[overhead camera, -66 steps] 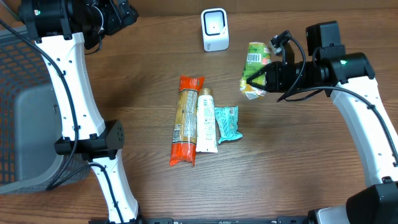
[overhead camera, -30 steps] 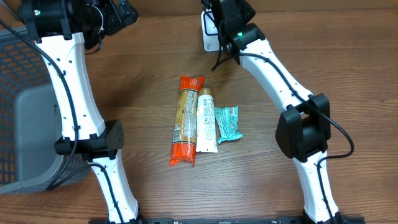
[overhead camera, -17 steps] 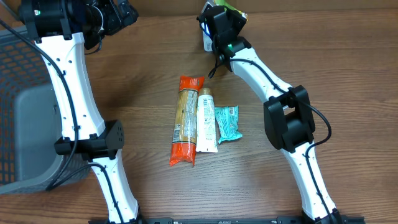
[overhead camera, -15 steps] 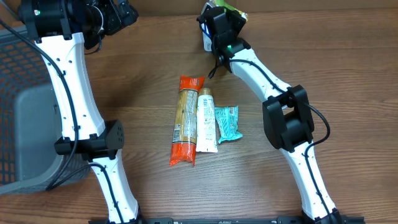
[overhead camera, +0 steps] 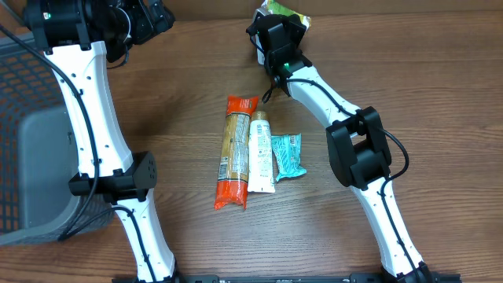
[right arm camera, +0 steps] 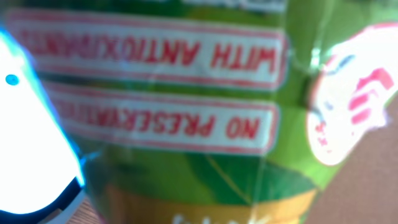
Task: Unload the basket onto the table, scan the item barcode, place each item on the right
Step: 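Hold the carton's barcode in front of the scanner window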
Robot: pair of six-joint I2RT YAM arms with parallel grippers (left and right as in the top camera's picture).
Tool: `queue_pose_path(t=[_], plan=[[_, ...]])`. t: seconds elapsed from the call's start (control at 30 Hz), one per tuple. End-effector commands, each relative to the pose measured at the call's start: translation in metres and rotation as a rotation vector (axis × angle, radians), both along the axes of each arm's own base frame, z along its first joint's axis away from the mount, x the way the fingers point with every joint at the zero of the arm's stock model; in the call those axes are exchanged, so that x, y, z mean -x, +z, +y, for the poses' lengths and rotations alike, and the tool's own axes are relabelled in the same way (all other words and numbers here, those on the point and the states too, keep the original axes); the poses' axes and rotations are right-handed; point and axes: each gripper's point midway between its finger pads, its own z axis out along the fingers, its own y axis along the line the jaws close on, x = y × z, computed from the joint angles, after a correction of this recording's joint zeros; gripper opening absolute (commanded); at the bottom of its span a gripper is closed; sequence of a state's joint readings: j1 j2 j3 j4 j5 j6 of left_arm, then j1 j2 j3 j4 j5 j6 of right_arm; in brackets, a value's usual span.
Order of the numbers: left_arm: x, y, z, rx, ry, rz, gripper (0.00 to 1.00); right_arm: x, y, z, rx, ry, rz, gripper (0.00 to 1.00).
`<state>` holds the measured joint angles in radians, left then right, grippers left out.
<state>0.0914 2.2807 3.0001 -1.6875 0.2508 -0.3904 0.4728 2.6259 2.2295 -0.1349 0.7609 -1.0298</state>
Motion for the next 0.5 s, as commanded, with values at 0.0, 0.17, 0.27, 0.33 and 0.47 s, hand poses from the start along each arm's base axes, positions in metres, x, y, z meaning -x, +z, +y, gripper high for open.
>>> queue_pose_path(t=[0.0, 0.17, 0.27, 0.33, 0.47], plan=[[0.001, 0.002, -0.004, 0.011, 0.002, 0.000, 1.00, -0.005, 0.022, 0.002, -0.034, 0.007, -0.051, 0.04], [0.001, 0.002, -0.004, 0.011, 0.002, 0.000, 0.99, -0.005, 0.021, 0.002, -0.037, 0.013, -0.047, 0.04], [0.001, 0.002, -0.004, 0.011, 0.002, 0.000, 1.00, -0.004, 0.021, -0.002, -0.003, -0.004, -0.042, 0.04], [0.001, 0.002, -0.004, 0.011, 0.002, 0.000, 1.00, -0.003, 0.023, -0.007, 0.008, -0.032, -0.049, 0.04], [0.001, 0.002, -0.004, 0.011, 0.002, 0.000, 1.00, 0.005, 0.074, 0.002, -0.059, -0.025, -0.122, 0.04]])
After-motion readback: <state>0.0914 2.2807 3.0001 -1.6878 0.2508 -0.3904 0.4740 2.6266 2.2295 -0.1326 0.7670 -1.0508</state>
